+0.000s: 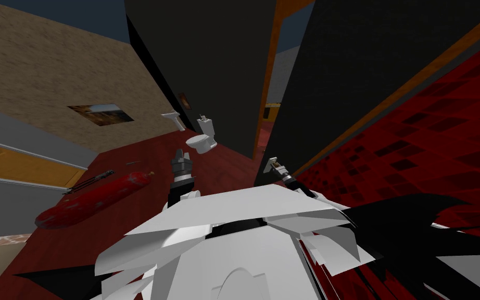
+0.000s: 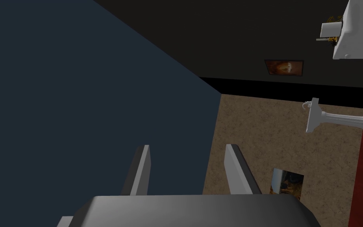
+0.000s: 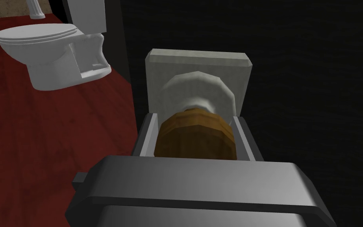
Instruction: Pull the door open
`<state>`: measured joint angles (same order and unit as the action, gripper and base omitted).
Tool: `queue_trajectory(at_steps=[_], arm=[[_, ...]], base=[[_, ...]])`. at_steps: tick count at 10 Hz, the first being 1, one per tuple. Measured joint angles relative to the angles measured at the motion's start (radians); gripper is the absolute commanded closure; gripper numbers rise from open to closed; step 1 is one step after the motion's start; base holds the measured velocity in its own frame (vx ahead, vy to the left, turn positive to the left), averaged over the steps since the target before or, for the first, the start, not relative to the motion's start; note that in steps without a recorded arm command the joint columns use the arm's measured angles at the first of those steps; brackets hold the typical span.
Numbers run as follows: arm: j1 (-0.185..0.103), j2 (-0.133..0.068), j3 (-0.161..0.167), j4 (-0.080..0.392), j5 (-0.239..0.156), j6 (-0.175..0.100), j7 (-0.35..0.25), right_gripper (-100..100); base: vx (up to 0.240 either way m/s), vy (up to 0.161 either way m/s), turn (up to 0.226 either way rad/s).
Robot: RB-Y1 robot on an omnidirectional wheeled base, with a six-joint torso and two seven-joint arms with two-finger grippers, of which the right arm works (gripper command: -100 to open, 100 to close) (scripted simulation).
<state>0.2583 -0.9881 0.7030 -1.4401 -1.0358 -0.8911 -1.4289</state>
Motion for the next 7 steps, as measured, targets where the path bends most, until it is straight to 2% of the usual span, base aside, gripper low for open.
queue_trajectory(at_steps=[2,4,7], arm=[[0.014,-0.026,0.030,-0.001,0.016,-0.037,-0.030,100],[0.017,-0.030,0.042,0.001,0.017,-0.051,-0.030,100],[0.030,-0.048,0.075,0.010,0.020,-0.114,-0.028,100]], base=[[-0.023,-0.023,0.003],[0.036,0.025,0.026],[0.052,0.035,0.033]])
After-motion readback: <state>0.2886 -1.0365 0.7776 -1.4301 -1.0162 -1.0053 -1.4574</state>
